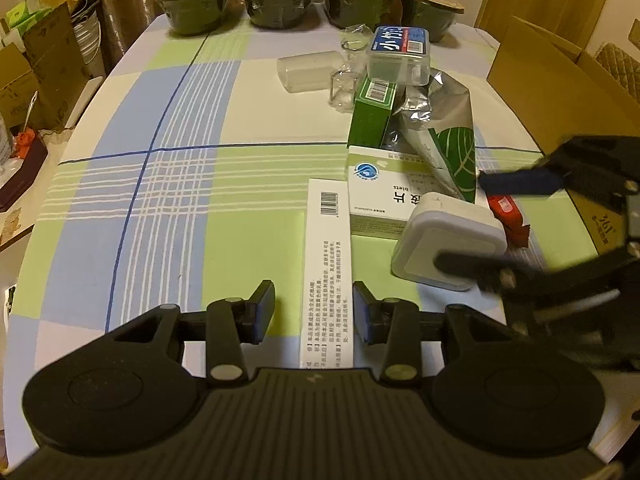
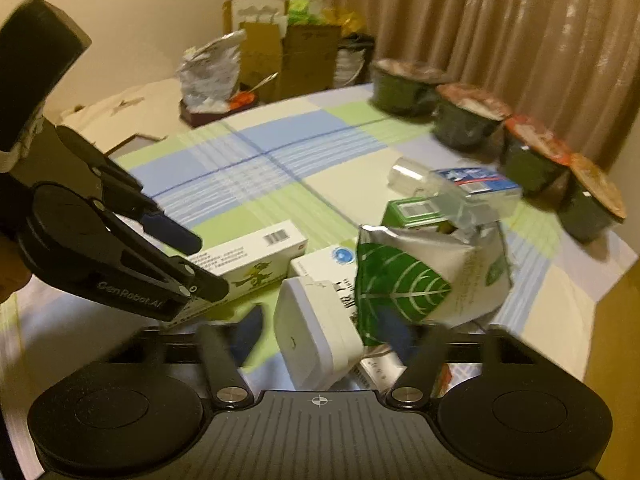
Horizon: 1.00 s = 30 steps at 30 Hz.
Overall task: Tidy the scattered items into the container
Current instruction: 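Grasp the white square container with the right gripper while the left holds the box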
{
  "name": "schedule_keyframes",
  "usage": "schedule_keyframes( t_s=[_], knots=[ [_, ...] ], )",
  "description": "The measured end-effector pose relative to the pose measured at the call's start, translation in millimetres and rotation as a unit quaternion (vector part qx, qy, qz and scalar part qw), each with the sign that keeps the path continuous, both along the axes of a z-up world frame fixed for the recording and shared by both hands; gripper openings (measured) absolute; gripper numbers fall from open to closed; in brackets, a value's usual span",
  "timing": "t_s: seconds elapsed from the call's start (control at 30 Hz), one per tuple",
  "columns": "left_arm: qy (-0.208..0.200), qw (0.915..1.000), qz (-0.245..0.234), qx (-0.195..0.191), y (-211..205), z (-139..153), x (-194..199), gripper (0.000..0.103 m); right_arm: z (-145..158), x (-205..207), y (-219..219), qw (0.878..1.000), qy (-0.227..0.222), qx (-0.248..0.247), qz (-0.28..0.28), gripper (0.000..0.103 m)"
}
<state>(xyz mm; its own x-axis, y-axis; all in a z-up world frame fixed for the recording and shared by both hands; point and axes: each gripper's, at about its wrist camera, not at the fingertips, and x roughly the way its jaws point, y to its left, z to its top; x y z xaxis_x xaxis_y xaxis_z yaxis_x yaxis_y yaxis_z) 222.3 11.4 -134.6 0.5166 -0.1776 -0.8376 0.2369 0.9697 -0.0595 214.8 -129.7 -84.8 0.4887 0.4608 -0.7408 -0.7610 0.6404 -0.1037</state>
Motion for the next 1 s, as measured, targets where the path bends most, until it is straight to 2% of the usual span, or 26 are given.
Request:
schedule_keyframes(
  t_s=[0.2, 0.33, 0.37, 0.8, 0.83, 0.87, 1.0],
  knots=[
    [-0.007, 0.9998, -0.019, -0.002, -6, 3, 4, 0.036, -4, 1, 3, 1.0, 0.014, -0.013, 0.015, 0.05],
    [-0.01, 0.9996, -0.027, 0.005, -9, 4, 7, 0.036, -2, -3, 1, 0.999, 0.027, -0.017, 0.009, 0.032],
    [-0.009, 0.9995, -0.029, 0.005, -10, 3, 7, 0.036, -1, -5, 0, 0.999, 0.033, -0.015, 0.009, 0.031],
    [0.004, 0.9988, -0.046, 0.013, -10, -3, 16, 0.036, -4, -11, 6, 0.999, 0.029, -0.018, 0.012, 0.032],
    [0.006, 0.9987, -0.048, 0.015, -10, -4, 17, 0.034, -4, -11, 6, 0.999, 0.03, -0.018, 0.011, 0.032],
    [0.01, 0.9987, -0.049, 0.016, -10, -5, 18, 0.024, -4, -11, 5, 0.999, 0.031, -0.018, 0.01, 0.032],
    [0.017, 0.9988, -0.043, 0.018, -9, -7, 17, 0.021, -2, -15, 2, 0.999, 0.036, -0.016, -0.004, 0.031]
  ],
)
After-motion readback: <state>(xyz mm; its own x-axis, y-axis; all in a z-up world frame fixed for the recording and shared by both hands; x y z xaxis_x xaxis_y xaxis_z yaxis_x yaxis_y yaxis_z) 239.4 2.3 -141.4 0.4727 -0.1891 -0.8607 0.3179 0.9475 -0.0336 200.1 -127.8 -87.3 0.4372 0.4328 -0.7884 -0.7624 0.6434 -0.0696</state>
